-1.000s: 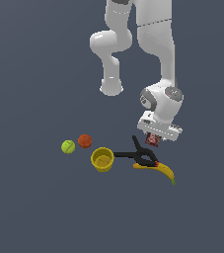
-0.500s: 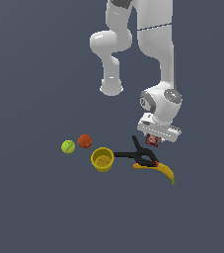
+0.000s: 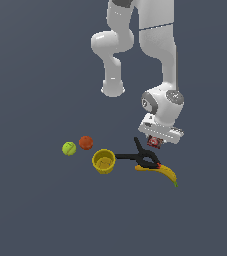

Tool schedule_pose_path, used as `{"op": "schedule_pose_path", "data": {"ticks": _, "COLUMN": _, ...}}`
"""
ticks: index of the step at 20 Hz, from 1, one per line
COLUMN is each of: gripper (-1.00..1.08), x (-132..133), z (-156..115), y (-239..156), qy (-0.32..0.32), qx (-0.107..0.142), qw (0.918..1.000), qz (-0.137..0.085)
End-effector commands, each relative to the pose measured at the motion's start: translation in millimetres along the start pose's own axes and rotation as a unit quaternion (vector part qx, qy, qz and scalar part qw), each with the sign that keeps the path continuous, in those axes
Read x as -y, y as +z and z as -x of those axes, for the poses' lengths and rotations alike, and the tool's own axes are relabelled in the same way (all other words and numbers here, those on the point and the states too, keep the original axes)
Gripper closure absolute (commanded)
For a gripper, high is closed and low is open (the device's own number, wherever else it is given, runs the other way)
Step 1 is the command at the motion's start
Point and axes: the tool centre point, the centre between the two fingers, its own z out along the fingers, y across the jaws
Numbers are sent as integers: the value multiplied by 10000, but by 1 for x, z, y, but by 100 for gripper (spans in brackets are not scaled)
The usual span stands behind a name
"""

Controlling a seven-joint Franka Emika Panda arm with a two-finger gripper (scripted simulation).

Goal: Pick up a designated object from a clutter of objects.

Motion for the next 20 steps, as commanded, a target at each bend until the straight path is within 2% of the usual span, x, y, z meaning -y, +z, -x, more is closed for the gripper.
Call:
{"op": "schedule_pose_path", "data": {"ticks": 1, "gripper": 108, "x": -3, "z": -4, "y": -4, "qy": 4, "qx": -2, "qw": 10000, "qz": -2}}
{"op": "schedule_pose_path", "data": {"ticks": 10, "gripper": 108, "x": -33, "z": -37, "y": -38, "qy": 4, "qx": -2, "qw": 10000, "qz": -2}}
{"op": "schedule_pose_path", "data": {"ticks": 20, "gripper": 108, "x": -94, "z": -105, "y": -109, "qy": 1, "qx": 6, "qw": 10000, "qz": -10}}
